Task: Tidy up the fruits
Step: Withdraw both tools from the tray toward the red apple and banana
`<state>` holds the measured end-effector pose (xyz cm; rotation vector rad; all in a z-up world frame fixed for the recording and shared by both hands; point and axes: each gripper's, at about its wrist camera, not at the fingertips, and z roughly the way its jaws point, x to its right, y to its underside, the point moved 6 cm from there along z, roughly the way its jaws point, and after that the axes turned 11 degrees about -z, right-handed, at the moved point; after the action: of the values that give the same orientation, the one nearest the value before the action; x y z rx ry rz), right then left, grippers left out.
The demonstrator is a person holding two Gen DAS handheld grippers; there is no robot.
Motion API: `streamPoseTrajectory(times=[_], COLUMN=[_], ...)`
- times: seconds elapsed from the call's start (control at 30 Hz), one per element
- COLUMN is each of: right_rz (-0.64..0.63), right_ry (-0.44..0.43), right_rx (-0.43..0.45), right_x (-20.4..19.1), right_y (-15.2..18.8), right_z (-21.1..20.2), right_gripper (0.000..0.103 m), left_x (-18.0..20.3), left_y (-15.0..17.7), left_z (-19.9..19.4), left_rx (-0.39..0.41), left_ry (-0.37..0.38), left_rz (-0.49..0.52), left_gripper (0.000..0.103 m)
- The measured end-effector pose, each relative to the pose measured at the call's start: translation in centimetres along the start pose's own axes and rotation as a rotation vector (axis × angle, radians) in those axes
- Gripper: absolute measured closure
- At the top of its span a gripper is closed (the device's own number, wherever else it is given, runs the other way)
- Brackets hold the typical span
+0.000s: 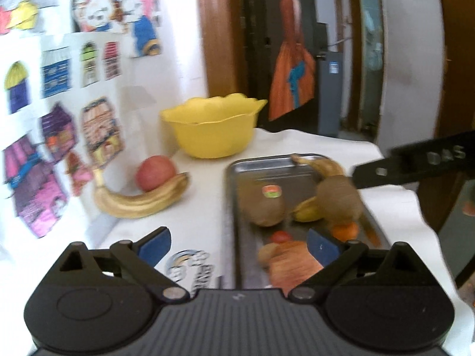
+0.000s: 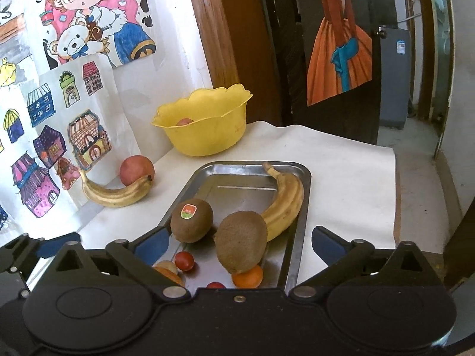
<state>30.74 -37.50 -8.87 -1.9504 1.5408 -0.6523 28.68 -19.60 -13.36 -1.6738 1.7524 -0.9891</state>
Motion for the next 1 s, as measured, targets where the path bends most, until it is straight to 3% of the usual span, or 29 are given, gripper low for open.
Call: streamPoseTrajectory(times=[0.27,0.47,0.6,0.7,1.0], right_rz=[0.024,0.096,0.079,0.110,0.132], right_ry=[0.000,-0.030,-0.041,-0.094,-0.199], right_rx=[-0.078,-0.207,-0.305,-0.355,-0.398], right_x=[-3.3,-6.3,-8.4,-9.7,-12.7], right_y=[1.9,4.1,5.4,6.3,5.8], right_z=[-1.3,-1.6,-1.3,-0.8,0.6], right_gripper=[0.001,0.001,0.001,0.001,0.001], left_x=[-4.6,-7.5,-9.5,-10.9,-12.2], left_y=[0.7,1.7,2.5,3.0,2.6], left_z=[-1.6,-2.1,-1.8,-1.6,-1.0], left_rx=[-0.022,-0.071,-0.125,-0.165,-0.186], left_ry=[-0.099,-0.189,-0.260,-0.304,-0.337], left_rz=[-0.038,-0.073,-0.111,-0.149,-0.173], left_gripper=[0.001,0.001,0.001,0.001,0.001])
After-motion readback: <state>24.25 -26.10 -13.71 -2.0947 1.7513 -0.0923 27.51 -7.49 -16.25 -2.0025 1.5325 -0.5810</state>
